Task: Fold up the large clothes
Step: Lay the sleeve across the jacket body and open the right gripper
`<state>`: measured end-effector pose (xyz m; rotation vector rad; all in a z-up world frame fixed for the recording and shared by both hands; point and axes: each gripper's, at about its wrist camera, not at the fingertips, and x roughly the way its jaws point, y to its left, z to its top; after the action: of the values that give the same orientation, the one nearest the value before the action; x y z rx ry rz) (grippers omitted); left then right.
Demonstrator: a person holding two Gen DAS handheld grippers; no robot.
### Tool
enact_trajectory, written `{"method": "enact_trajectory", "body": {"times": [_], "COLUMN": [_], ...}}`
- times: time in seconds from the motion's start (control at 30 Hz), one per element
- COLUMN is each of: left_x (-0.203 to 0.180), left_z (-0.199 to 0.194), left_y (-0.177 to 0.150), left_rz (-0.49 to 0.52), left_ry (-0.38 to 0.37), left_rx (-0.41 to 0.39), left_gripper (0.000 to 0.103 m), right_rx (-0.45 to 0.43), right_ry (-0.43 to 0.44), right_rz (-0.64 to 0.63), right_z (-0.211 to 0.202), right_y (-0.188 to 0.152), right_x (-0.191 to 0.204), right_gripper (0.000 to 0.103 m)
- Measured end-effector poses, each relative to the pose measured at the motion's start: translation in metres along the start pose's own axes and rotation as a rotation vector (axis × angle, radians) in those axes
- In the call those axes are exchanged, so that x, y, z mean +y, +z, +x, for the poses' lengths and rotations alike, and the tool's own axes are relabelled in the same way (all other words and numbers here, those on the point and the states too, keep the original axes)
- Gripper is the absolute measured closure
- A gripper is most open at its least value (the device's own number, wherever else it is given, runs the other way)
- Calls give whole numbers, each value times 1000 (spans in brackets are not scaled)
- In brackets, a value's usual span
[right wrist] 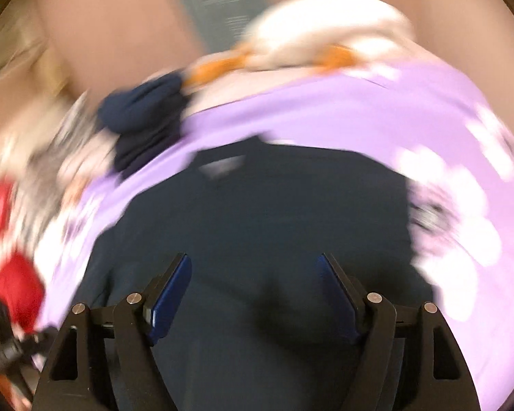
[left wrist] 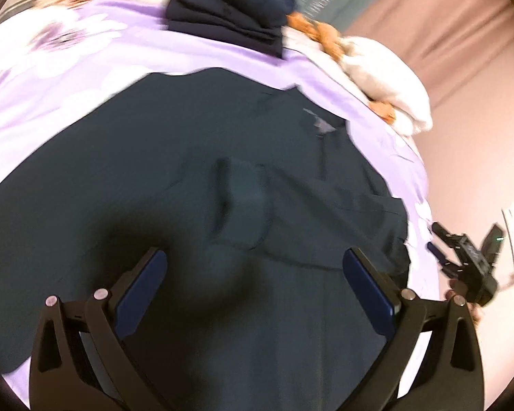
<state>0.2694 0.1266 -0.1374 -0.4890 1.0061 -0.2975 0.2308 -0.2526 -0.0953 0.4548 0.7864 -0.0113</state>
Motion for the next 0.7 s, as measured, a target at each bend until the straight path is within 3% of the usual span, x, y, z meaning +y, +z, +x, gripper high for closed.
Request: {"method": "enact_trajectory", "body": {"times": [0.1,0.17,0.2,0.37,0.4,0.43,0.47,0.5,0.53,0.6,0.7], "left_x": [-26,-38,-41,-35,-35,-35,-36,-36,-35,-30,-27], "left_z": [30,48,57,90,91,93,95,97,102,114,119], "left_y": [14,21,24,30,30,29,29,27,25,22,16], "left_rz": [33,46,45,-22,-18,-2,19,42,66,87,120], "left_ry": [-85,-102,-95,-105,-106,-104,-95,-74,-48,-11,13], "left_rx": [39,48,49,80,74,65,57,56,68,113,121], "left_gripper": [2,7,12,13,13,13,17,26,32,63,65], "right_rx": [-23,-24,-19,28,47,61,74,68,52,2,47], "right_ry": [-26,-25,-15,51,59,62,50,44,41,7,-10], "right_rz": [150,194,205,221,211,204,181,165,142,161,229], "right_z": [17,35,43,107,116,114,123,115,113,108,121], "right_y": [13,24,27,43,44,44,45,41,42,47,39], "right_x": [-52,-70,-74,-71,-69,-71,-65,-66,-65,-77,-101], "right_gripper": [27,27,27,27,39,61,75,94,96,98,98]}}
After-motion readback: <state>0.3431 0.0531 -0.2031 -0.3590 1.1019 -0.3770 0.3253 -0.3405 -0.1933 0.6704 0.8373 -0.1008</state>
